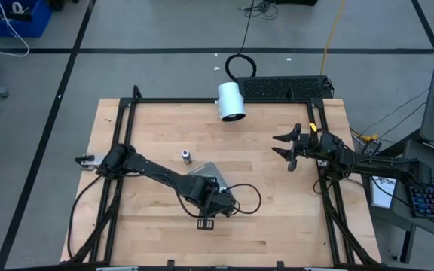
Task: Pick & Place food coloring
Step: Put the large blue food coloring bottle into the gray bin, then put the large violet food coloring bottle into the gray bin
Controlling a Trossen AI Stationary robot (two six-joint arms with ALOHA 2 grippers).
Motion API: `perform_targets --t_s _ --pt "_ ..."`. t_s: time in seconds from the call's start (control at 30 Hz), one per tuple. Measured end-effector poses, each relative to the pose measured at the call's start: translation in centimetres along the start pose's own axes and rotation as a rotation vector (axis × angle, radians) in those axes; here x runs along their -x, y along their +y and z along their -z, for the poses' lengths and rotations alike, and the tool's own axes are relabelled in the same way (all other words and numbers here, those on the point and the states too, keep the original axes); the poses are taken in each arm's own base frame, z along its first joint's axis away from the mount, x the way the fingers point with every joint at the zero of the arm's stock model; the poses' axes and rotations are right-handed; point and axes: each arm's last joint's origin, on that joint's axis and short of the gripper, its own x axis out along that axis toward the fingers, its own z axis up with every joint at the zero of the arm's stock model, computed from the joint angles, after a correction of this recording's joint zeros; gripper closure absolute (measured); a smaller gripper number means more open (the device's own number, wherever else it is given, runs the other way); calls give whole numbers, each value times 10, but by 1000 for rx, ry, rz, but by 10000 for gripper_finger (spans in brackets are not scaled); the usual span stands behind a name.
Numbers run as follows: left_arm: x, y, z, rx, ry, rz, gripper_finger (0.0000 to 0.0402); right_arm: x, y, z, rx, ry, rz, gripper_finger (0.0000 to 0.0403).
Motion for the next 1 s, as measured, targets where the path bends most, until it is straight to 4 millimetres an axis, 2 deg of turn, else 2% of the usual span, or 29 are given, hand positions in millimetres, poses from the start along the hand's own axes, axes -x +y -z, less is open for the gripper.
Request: perform_targets --t_s 0.23,0.43,0.6,0.83,1.0 --pt "0 0 0 21 1 1 278 0 0 0 0 0 0 206" --pt "-3 0 0 29 9 5 176 0 0 0 0 0 1 206" --pt "-3 0 0 44 9 4 128 0 0 0 0 0 0 206" --pt "-3 0 0 60 11 9 115 0 0 0 0 0 0 206" --pt "11 -3 -5 60 -23 24 127 0 0 0 0 0 0 206"
